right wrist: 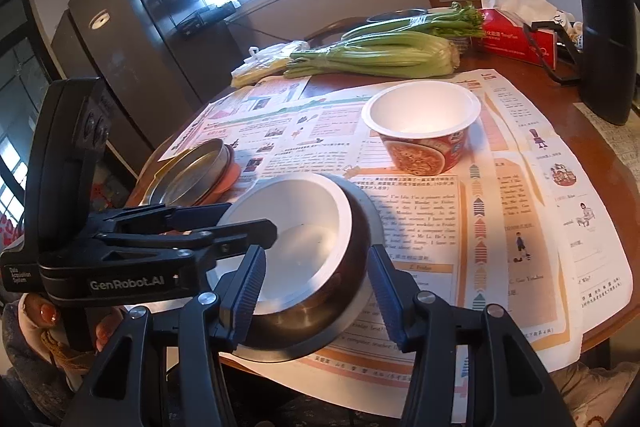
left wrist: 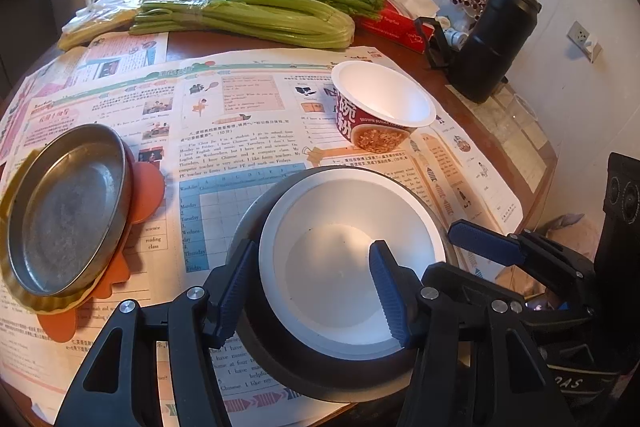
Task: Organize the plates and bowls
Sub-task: 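Open the left tool to release the white bowl inside the steel bowl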
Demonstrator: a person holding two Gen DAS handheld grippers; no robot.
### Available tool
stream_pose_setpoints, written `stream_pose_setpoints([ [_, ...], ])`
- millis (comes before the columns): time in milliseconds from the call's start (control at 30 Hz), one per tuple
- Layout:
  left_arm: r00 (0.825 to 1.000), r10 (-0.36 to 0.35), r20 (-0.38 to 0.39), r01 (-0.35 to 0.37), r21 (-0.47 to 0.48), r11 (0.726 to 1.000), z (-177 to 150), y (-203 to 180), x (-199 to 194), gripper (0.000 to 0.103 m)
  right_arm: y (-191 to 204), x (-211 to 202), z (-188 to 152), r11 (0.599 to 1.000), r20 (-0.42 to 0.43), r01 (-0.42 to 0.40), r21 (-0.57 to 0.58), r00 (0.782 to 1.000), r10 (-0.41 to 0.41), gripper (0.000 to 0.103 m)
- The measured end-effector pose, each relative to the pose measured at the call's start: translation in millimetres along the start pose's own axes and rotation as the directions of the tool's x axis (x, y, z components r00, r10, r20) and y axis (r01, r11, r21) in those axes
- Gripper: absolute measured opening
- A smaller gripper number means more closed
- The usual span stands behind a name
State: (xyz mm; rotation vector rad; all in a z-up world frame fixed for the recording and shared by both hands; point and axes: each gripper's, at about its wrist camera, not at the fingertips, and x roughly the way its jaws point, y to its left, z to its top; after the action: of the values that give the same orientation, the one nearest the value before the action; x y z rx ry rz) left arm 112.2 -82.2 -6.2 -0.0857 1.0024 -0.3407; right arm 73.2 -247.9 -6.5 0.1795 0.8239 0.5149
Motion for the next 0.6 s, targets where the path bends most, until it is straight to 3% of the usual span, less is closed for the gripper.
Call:
stream_pose_setpoints([
  [600, 0.994, 0.056, 0.091, -0.055, -0.008, 0.998, -1, -3, -31, 0.062, -7, -14, 3, 0.999, 0.045, 0.028, 0.031, 0.999, -0.029, 0.054],
])
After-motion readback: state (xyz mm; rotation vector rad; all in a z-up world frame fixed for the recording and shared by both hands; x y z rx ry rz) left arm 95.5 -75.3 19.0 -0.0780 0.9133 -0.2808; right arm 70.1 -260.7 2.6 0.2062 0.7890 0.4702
